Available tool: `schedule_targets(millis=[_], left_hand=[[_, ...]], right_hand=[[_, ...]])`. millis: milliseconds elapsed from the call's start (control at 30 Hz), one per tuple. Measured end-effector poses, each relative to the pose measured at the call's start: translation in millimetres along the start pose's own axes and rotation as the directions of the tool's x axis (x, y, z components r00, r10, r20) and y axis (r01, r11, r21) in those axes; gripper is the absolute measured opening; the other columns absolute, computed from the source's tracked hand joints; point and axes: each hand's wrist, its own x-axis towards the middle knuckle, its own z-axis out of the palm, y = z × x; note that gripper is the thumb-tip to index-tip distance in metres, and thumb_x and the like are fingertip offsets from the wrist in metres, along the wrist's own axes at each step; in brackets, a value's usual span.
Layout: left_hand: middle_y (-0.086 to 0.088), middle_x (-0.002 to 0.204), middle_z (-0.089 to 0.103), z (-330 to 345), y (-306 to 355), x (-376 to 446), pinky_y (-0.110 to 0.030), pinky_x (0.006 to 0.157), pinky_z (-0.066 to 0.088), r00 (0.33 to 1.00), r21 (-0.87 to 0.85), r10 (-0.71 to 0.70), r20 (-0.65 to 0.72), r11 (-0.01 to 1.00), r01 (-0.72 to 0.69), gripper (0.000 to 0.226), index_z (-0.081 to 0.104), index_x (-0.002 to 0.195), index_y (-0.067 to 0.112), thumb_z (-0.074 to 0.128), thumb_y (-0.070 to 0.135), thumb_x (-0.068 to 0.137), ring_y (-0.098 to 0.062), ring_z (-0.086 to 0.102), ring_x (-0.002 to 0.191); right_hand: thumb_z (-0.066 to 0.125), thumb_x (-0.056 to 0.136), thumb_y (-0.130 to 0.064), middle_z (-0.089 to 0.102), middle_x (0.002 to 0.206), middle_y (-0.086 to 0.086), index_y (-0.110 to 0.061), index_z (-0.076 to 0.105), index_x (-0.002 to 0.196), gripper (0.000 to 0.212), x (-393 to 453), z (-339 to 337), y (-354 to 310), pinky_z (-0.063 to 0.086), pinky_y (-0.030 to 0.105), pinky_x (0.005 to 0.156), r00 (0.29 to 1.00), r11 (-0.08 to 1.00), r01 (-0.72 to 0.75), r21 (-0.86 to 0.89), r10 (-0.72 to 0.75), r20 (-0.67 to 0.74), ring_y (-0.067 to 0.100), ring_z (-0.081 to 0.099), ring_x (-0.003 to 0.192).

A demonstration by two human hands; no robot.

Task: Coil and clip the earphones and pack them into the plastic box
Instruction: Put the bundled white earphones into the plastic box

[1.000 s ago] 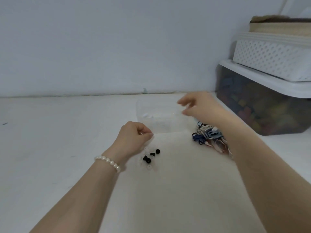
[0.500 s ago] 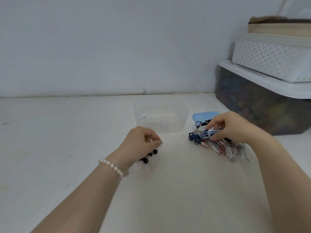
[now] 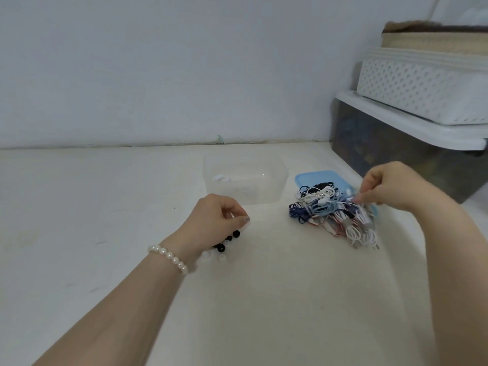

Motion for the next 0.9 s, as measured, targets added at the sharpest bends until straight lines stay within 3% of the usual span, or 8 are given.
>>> schedule_targets(millis=[200,300,433,567,633,700,800,900], left_hand=[[-0.003,0.058,0.057,8.3,6.2,6.3,-0.015,0.036,0.038,0.998,0.057,0.053,-0.031,0.997,-0.052,0.007,0.071,0.078,0.013,0.068,0.019,0.081,-0.008,0.049,0.036],[-0.002,0.059,0.057,9.3,6.4,6.3,-0.014,0.035,0.038,0.997,0.048,0.067,-0.043,0.997,-0.065,0.007,0.071,0.078,0.013,0.068,0.018,0.081,-0.009,0.049,0.037],[-0.001,0.063,0.059,10.4,6.7,7.2,-0.011,0.039,0.038,0.993,0.064,0.097,-0.068,0.994,-0.092,0.006,0.071,0.076,0.017,0.068,0.020,0.080,-0.002,0.047,0.039],[0.006,0.064,0.062,9.3,6.2,7.0,-0.013,0.048,0.040,0.991,-0.006,0.101,-0.090,0.995,-0.102,0.006,0.071,0.075,0.019,0.068,0.018,0.080,0.001,0.050,0.048],[0.008,0.067,0.065,8.6,6.4,7.1,-0.016,0.059,0.043,0.986,-0.048,0.121,-0.118,0.991,-0.127,0.010,0.070,0.072,0.023,0.069,0.016,0.079,-0.006,0.054,0.060],[0.016,0.062,0.063,7.1,8.7,6.7,-0.014,0.062,0.041,0.975,-0.107,0.139,-0.172,0.982,-0.159,0.015,0.069,0.070,0.027,0.070,0.015,0.078,-0.006,0.051,0.061],[0.012,0.075,0.066,0.7,16.0,4.6,-0.013,0.070,0.045,0.949,-0.275,0.148,-0.278,0.934,-0.227,0.010,0.069,0.079,0.026,0.067,0.017,0.082,-0.002,0.057,0.071],[-0.001,0.101,0.067,-6.0,23.1,2.7,-0.031,0.084,0.049,0.973,-0.617,0.027,-0.227,0.769,-0.165,0.019,0.067,0.099,0.020,0.051,0.028,0.092,-0.018,0.062,0.097]], right_hand=[[0.077,0.064,0.003,0.063,0.070,0.014,-0.006,0.057,0.076,0.026,-7.6,12.2,1.1,0.054,0.031,0.056,0.966,0.990,-0.137,-0.006,0.135,0.219,0.024,0.060,0.055],[0.068,0.060,0.012,0.064,0.073,0.015,-0.007,0.056,0.075,0.027,-7.1,19.4,2.0,0.056,0.038,0.063,0.984,0.994,-0.105,-0.031,0.108,0.139,0.026,0.059,0.054],[0.067,0.064,0.000,0.064,0.083,0.007,-0.016,0.057,0.076,0.023,-9.7,9.5,-4.7,0.053,0.035,0.066,1.000,0.998,-0.020,-0.058,0.020,-0.008,0.026,0.062,0.070],[0.064,0.073,-0.009,0.057,0.084,0.003,-0.017,0.059,0.088,0.018,-13.4,-1.3,-27.0,0.040,0.030,0.067,0.942,0.981,0.153,0.118,-0.108,-0.317,0.019,0.053,0.076],[0.064,0.074,-0.008,0.057,0.079,0.004,-0.015,0.062,0.090,0.018,-16.9,-2.5,-44.1,0.046,0.029,0.065,0.902,0.900,0.280,0.333,-0.129,-0.411,0.016,0.052,0.069],[0.059,0.076,0.003,0.059,0.080,0.007,-0.009,0.061,0.095,0.022,-24.1,-3.5,-62.7,0.047,0.018,0.056,0.923,0.738,0.336,0.585,-0.136,-0.359,0.013,0.054,0.062],[0.047,0.079,0.015,0.063,0.092,0.010,-0.008,0.060,0.095,0.031,-39.2,1.7,-88.4,0.048,0.017,0.051,0.964,0.466,0.216,0.858,-0.244,-0.110,0.015,0.061,0.062],[0.040,0.079,0.017,0.064,0.080,0.011,-0.007,0.060,0.094,0.034,-44.7,23.4,-101.7,0.049,0.026,0.050,0.909,0.294,0.029,0.955,-0.405,0.097,0.020,0.062,0.054]])
